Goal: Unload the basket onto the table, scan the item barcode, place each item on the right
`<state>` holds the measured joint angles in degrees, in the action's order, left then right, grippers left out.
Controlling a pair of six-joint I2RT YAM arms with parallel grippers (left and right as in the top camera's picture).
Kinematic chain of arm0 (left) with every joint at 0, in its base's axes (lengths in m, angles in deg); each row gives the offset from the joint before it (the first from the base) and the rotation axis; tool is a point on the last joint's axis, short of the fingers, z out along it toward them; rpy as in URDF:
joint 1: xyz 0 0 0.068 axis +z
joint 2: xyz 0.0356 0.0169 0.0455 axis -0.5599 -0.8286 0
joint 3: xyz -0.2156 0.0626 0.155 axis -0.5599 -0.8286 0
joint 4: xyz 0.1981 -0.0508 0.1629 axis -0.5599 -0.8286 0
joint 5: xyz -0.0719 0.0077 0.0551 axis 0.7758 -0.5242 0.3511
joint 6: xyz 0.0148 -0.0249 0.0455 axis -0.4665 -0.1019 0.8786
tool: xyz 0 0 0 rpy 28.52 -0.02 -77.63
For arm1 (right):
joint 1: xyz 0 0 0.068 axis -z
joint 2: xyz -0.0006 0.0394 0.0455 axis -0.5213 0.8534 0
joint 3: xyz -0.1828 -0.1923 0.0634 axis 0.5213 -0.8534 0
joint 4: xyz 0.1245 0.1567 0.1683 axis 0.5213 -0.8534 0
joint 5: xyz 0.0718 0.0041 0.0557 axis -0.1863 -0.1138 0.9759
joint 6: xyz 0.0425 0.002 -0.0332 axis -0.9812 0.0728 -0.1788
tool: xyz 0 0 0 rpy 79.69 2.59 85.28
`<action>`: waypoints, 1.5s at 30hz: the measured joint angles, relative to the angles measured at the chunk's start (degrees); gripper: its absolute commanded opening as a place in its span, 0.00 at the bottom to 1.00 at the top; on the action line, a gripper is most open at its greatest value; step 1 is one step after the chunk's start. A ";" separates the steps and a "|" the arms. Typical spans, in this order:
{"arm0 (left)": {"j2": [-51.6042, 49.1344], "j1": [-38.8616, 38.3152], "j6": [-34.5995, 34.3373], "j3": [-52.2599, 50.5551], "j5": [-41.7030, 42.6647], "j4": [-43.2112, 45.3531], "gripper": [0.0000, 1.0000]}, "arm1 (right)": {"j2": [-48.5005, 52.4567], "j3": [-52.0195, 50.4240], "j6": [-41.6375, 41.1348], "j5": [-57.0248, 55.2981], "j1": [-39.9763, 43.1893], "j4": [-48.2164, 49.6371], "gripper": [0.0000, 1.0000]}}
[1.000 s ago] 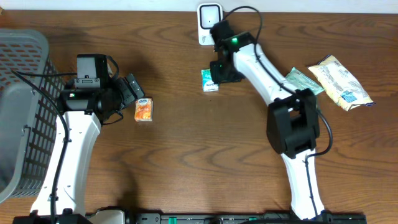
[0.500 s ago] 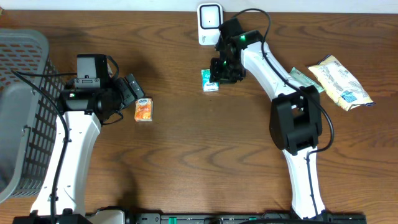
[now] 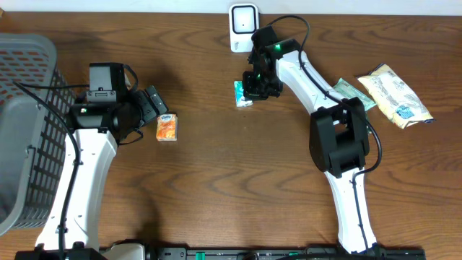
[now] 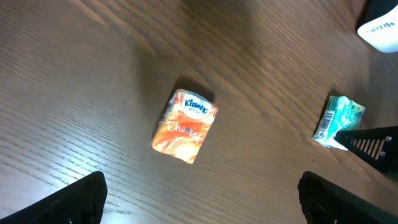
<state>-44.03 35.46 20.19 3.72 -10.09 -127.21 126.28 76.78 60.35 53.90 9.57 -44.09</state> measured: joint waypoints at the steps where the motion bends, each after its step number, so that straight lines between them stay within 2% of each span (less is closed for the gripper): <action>1: 0.00 0.00 0.00 0.00 0.00 0.00 0.98 | -0.04 0.00 1.16 0.83 0.22 -0.09 0.01; 6: 0.00 0.00 -0.02 0.00 0.00 0.00 0.98 | -3.13 -0.55 14.32 16.06 4.17 -1.07 0.01; 10: 0.00 0.00 0.00 0.00 0.00 0.00 0.98 | -8.76 -0.55 19.50 28.94 8.22 -1.29 0.01; 14: 0.00 0.00 0.00 0.00 0.00 0.00 0.98 | -13.46 -0.42 19.71 44.37 13.70 -1.31 0.01; 22: 0.00 0.00 0.00 0.00 0.00 0.00 0.98 | -13.16 -0.42 15.28 62.64 19.65 -1.66 0.01; 26: 0.00 0.00 0.00 0.00 0.00 0.00 0.98 | -13.16 -0.42 11.26 66.62 21.27 -2.32 0.01; 31: 0.00 0.00 0.00 0.00 0.00 0.00 0.98 | -13.16 -0.42 10.14 67.47 21.62 -2.40 0.01; 33: 0.00 0.00 0.00 0.00 0.00 0.00 0.98 | -13.16 -0.42 10.05 64.63 21.38 -2.67 0.01; 40: 0.00 0.00 0.00 0.00 0.00 0.00 0.98 | -13.07 0.55 6.38 36.02 13.44 -1.86 0.01; 45: 0.00 0.00 0.00 0.00 0.00 0.00 0.98 | -13.00 10.95 5.14 20.09 8.61 -1.07 0.01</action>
<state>-44.03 35.46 20.19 3.72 -10.09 -127.21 113.28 87.73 65.49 73.99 18.18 -45.16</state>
